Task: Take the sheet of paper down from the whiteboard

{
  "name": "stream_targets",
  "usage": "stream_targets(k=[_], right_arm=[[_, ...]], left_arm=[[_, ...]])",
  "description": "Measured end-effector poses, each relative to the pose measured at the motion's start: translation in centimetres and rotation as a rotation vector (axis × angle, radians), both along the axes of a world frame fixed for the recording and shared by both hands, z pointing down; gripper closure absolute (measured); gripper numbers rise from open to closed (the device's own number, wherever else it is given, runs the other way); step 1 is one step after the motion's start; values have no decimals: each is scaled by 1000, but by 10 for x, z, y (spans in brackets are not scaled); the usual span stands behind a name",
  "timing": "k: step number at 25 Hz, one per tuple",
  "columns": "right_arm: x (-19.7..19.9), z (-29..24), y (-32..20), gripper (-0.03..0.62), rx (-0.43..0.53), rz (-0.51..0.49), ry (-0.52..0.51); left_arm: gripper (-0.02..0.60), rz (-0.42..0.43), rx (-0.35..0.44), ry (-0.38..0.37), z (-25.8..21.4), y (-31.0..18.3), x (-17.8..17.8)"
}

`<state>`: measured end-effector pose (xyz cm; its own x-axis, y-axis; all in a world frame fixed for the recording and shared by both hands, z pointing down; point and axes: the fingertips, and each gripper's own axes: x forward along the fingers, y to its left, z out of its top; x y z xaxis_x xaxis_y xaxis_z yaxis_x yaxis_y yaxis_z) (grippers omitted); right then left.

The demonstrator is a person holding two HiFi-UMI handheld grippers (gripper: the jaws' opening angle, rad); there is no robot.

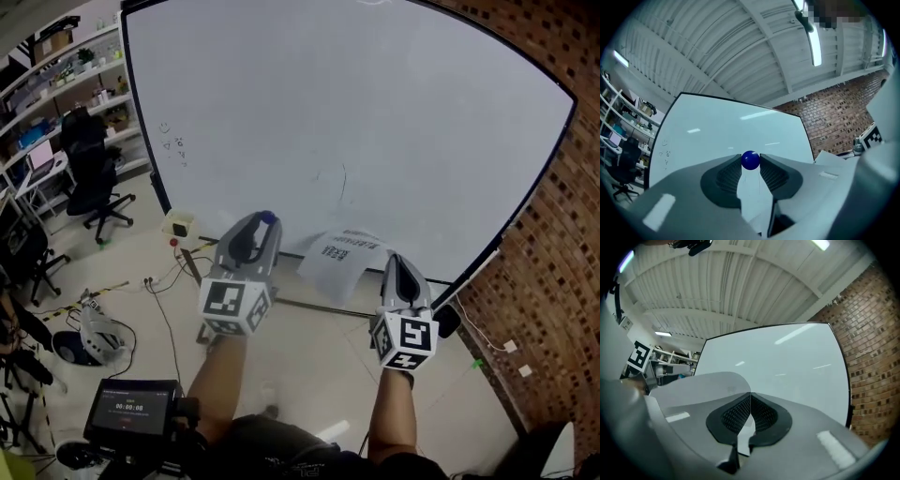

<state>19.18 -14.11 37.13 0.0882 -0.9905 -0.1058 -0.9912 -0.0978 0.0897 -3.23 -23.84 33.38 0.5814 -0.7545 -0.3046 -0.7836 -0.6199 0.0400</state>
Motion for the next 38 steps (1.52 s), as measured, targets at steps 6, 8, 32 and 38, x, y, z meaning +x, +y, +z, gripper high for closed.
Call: stream_targets(k=[6,8,32,38], right_arm=[[-20,35,79,582,-66,21,31],[-24,43,98,582,-84,18,10],[-63,30,105,582,-48,46,-23],[-61,33,104,582,-55,41,-17]], left_arm=[[459,-32,-71,-23,47,83,-21],[459,-29,-102,-35,58,102,-24],[458,13,-142,-122,66,116,-29],[458,18,-133,-129,66,120,-20]])
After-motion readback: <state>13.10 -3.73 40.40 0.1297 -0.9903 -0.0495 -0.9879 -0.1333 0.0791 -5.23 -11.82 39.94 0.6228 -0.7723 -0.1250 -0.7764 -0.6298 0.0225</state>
